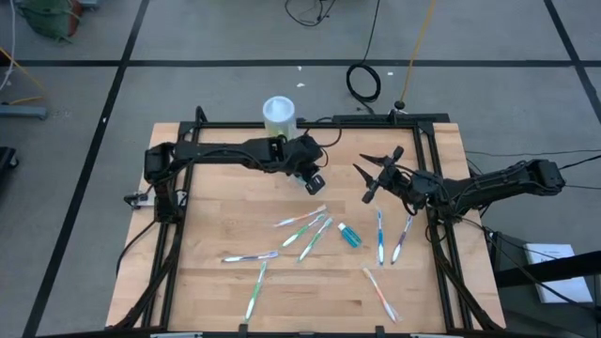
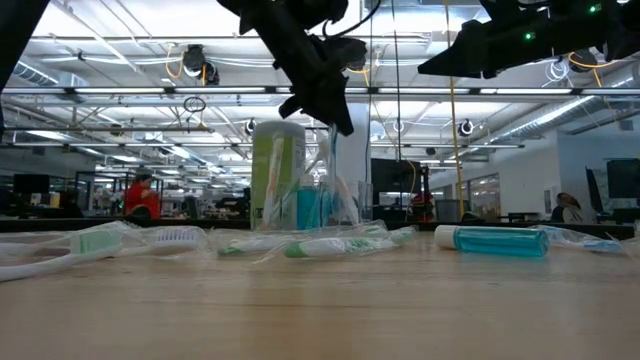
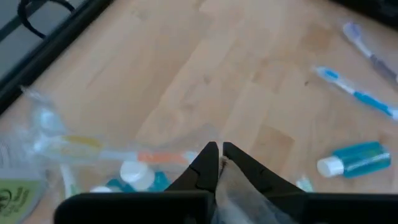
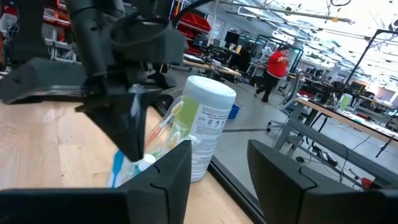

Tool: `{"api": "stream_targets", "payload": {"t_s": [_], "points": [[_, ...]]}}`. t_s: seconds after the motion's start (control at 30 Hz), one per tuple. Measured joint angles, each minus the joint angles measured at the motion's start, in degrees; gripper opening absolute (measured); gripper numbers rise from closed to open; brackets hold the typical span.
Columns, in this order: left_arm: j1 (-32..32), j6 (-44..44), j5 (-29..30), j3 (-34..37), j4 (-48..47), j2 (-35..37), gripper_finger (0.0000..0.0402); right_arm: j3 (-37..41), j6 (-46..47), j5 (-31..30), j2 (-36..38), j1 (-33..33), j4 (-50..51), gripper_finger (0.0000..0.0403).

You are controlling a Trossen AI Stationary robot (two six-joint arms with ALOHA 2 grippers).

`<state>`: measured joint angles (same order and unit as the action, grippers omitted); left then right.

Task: Pick & Place toothbrushing station
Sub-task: Put the blue toothbrush into the right of the transparent organizer, then put the purple toothbrush into the left of the transparent organizer

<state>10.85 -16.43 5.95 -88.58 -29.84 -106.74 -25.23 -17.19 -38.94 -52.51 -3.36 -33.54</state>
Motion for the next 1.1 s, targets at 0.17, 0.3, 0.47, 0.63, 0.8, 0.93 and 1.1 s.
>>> {"api": "stream_targets", "payload": {"t_s": [0.17, 0.3, 0.47, 0.63, 0.8, 0.93, 1.1], "points": [[0.1, 3.8, 0.1, 0.0, -0.9, 0.0, 0.0071, 0.0, 0.4, 0.0, 0.0, 0.0, 0.0, 0.0150], [0.0, 7.0, 0.0, 0.0, -1.0, 0.0, 0.0119, 0.0, 0.7, 0.0, 0.0, 0.0, 0.0, 0.0149], [-0.2, 8.0, 0.1, 0.0, -2.7, 0.5, 0.0172, 0.0, 0.8, 0.0, 0.0, 0.0, 0.0, 0.0150], [-0.9, 11.9, 2.9, 0.1, -7.6, 5.2, 0.0203, 0.0, 2.1, 0.0, 0.0, 0.0, 0.4, 0.0149], [-1.7, 11.8, 6.6, 0.1, -12.9, 12.3, 0.0207, 0.0, 2.1, 0.1, 0.0, 0.0, 0.9, 0.0149], [-3.0, 11.0, 6.1, 0.0, -18.4, 17.3, 0.0199, 0.0, 2.2, 0.1, 0.0, 0.0, 1.4, 0.0150], [-5.3, 4.4, 4.9, 0.0, -28.5, 20.7, 0.0188, 0.0, 2.2, 0.1, 0.0, 0.0, 1.9, 0.0149]]}}
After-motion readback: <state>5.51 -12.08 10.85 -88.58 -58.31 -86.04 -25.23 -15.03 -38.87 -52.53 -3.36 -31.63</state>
